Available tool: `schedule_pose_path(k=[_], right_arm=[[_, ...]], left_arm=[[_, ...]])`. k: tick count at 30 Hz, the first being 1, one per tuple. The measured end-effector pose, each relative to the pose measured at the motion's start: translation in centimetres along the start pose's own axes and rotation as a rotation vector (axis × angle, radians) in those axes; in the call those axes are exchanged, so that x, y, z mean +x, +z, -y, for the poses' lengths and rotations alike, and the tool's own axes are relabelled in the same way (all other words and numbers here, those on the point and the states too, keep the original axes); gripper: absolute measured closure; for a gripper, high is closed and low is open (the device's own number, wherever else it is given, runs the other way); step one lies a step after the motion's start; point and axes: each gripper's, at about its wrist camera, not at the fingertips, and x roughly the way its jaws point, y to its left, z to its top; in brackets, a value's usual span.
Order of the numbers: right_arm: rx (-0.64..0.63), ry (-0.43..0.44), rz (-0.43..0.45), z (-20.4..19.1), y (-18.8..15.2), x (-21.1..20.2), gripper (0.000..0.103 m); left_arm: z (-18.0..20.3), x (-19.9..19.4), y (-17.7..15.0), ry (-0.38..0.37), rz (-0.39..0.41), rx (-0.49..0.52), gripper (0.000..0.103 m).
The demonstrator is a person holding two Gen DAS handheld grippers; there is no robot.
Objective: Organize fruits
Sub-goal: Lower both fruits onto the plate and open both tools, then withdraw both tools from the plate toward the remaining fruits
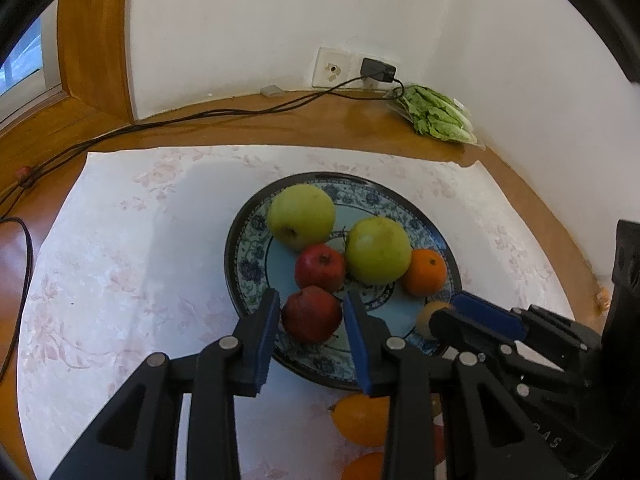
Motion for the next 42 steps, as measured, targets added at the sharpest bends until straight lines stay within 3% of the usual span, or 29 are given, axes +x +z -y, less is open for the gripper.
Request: schedule_pose_path(k=[6,12,22,42], right_arm=[[0.021,0.018,0.0,0.0,-0.1,-0.4,0.063],[0.024,0.026,0.009,-0.1,-0.4,-1.4,0.062],[0.036,0.009,0.016,-0.1,-1.3,-3.5,0.062],[0.064,-0.017,0.012,0.7,-3.1,-4.9,0.062]], left_arm=[[-0.3,-0.8,0.0,-0.005,0.0,-0.016,0.053],[-0.3,-2.3,-0.1,-0.003,0.003,-0.026,0.044],[0.3,-3.9,-2.1,-0.002,-0.029,-0.022,0.044],[1.6,-2.7,-4.4,-0.014,-0.09,-0.04,0.044]])
